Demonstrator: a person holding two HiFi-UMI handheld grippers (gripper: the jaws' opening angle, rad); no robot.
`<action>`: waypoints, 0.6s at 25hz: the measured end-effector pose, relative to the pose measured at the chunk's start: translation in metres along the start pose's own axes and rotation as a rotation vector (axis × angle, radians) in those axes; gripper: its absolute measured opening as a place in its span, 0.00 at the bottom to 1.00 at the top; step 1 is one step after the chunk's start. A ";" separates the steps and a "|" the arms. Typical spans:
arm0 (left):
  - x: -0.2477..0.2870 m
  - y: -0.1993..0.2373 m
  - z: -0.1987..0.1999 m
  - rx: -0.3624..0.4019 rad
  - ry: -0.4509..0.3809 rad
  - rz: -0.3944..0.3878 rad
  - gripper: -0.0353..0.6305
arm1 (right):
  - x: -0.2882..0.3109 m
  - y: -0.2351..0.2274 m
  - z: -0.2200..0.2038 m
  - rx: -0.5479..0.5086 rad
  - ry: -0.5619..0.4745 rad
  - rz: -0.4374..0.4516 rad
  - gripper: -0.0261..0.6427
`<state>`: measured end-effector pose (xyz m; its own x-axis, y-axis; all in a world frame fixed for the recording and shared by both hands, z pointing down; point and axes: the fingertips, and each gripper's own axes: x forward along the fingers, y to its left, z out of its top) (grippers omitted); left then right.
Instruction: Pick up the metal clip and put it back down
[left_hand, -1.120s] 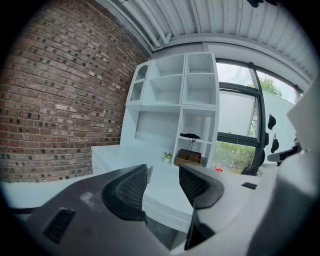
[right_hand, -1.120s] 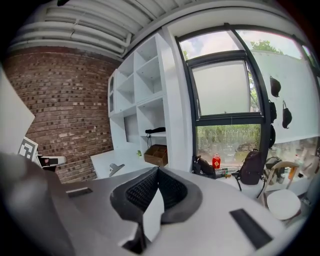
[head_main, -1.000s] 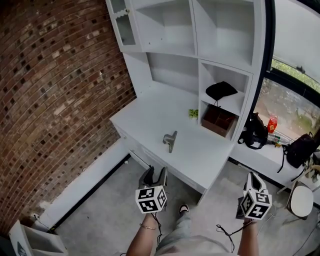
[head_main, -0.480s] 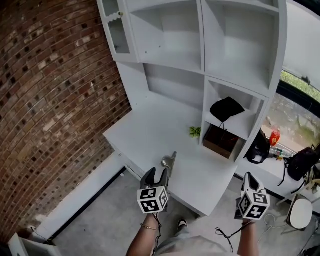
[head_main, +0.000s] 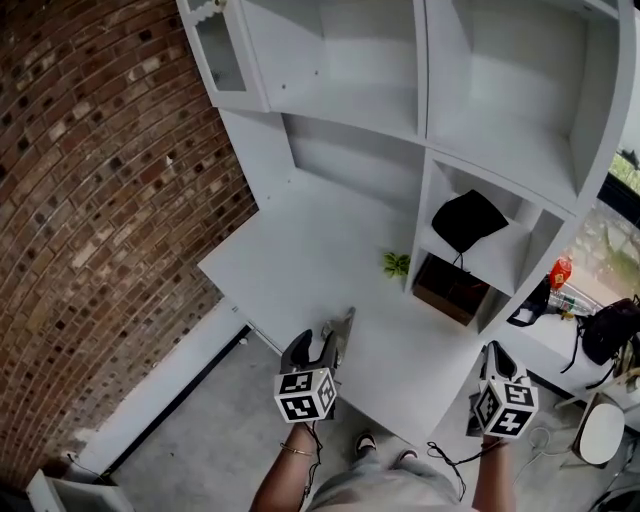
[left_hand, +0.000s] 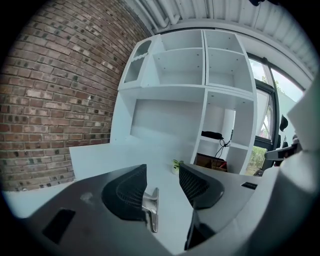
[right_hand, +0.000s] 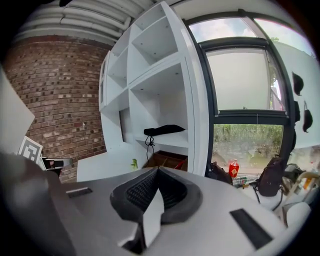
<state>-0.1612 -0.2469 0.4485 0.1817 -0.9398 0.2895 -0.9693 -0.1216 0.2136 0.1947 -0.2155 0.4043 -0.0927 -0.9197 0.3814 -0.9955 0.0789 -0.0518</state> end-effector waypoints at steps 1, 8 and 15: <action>0.001 0.002 -0.002 -0.003 0.006 0.012 0.36 | 0.006 0.001 -0.002 0.000 0.012 0.012 0.04; -0.003 0.018 -0.014 -0.045 0.032 0.115 0.36 | 0.047 0.019 0.009 -0.043 0.044 0.133 0.04; -0.011 0.033 -0.025 -0.087 0.041 0.181 0.36 | 0.074 0.045 0.013 -0.083 0.067 0.219 0.04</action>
<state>-0.1910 -0.2328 0.4754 0.0145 -0.9299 0.3676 -0.9691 0.0775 0.2342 0.1435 -0.2847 0.4183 -0.3047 -0.8499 0.4298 -0.9493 0.3076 -0.0647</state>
